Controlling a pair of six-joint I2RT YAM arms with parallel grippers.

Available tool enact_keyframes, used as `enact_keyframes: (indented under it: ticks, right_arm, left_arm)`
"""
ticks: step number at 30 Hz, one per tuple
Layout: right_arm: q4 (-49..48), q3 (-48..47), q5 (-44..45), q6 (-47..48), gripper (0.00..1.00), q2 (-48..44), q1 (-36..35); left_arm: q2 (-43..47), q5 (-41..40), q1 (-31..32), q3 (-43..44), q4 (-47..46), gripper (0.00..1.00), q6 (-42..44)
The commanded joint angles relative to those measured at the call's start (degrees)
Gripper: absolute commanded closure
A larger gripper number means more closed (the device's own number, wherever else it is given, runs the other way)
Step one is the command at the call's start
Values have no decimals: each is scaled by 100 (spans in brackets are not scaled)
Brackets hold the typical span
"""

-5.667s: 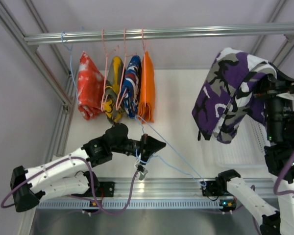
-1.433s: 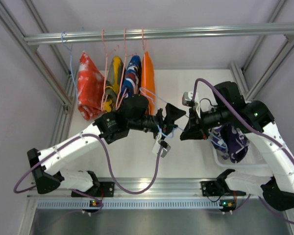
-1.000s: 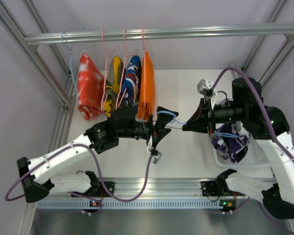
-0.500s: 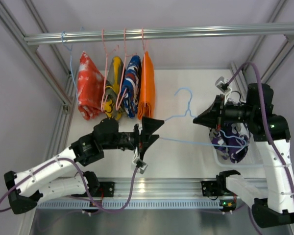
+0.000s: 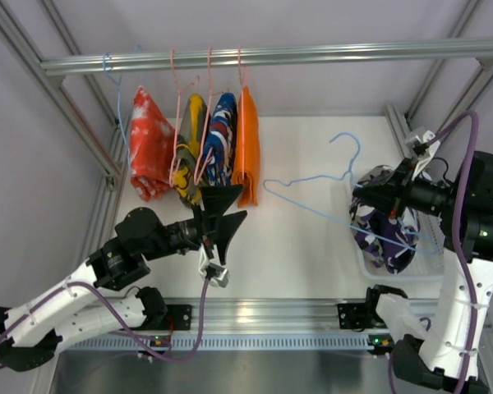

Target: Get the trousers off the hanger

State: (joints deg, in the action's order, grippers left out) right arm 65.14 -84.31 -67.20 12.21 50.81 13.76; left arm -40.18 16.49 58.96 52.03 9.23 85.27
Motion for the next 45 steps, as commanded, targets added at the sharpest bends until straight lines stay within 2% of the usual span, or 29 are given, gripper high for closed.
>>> enact_keyframes:
  ticks: [1,2,3,5,6,7,10,13,17,22,26,30,36,45]
  right_arm:
    - [387,-516,504,135,100,-53,101]
    - [124,-516,1063,-163,100,-123,92]
    - [-679,-385,1390,-914,100,-359,101]
    - [-1501,-227,2154,-1525,100,-580,101]
    - [-2349,-61,2367,-2033,100,-729,101]
    - [-2757,-7,2604,-2256,100,-756,101]
    - [-3891,-15,3299,-2880,100,-450,101]
    - [-4403,-375,3792,-3163,100,121,92]
    - [-4765,-909,4389,-3207,100,981,83]
    - [-5064,-1280,4680,-2997,100,1686,-241]
    - [-4950,-1483,5188,-2593,100,2213,-611]
    - [-5275,-1097,5463,-2311,100,2302,-796]
    - [-5425,-605,5568,-1994,100,2294,-1024]
    - [-5354,116,5578,-1898,100,2109,-1068]
  left_arm:
    - [90,-286,2,-53,-571,1,-423]
    - [72,-339,10,-27,-659,1,-563]
    - [-15,-514,10,26,-755,1,-939]
    - [-295,-769,2,324,-1089,1,-1415]
    - [-436,-1057,2,491,-1117,1,-1974]
    - [-568,-1191,2,675,-1091,1,-2258]
    - [-1043,-1708,2,1361,-950,1,-3278]
    - [-1413,-2429,2,1924,-608,1,-4105]
    - [-1562,-2590,-7,2065,-380,1,-4396]
    - [-2071,-2853,-68,2864,86,1,-5125]
    - [-2624,-2599,-332,3971,1175,1,-6519]
    - [-2793,-2134,-868,4272,1572,1,-7339]
    - [-2688,-2176,-1123,4078,1450,1,-7420]
    - [-2767,-2150,-1598,4228,1520,1,-7728]
